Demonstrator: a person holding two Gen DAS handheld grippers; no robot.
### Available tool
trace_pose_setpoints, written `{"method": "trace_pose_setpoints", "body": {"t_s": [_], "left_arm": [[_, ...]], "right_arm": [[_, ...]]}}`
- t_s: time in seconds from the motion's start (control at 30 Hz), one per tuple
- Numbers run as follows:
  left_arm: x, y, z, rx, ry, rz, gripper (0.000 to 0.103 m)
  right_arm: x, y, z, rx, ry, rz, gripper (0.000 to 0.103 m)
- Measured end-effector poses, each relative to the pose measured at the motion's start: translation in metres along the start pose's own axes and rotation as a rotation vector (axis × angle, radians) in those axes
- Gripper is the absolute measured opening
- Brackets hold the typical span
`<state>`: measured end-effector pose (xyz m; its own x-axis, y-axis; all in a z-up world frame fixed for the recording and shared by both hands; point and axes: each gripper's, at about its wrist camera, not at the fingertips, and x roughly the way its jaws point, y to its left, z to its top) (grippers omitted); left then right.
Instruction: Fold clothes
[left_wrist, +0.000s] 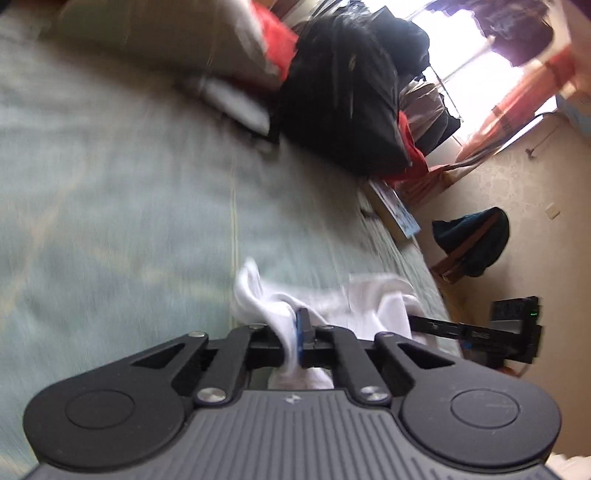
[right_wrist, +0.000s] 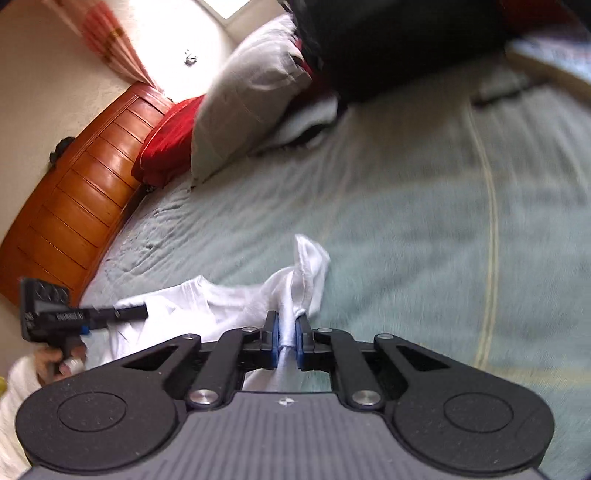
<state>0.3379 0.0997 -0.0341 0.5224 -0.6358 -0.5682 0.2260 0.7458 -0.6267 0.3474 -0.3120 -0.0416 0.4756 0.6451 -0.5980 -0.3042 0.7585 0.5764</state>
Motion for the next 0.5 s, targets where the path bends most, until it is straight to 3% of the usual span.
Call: {"method": "trace_pose_setpoints", "body": {"t_s": [0.23, 0.5], "left_arm": [[0.004, -0.012, 0.051, 0.109, -0.057, 0.107, 0.000], [0.013, -0.020, 0.108, 0.215, -0.139, 0.228, 0.000]], "right_arm": [[-0.007, 0.013, 0.035, -0.100, -0.049, -0.121, 0.011], [-0.012, 0.011, 0.063, -0.090, -0.129, -0.203, 0.011]]}}
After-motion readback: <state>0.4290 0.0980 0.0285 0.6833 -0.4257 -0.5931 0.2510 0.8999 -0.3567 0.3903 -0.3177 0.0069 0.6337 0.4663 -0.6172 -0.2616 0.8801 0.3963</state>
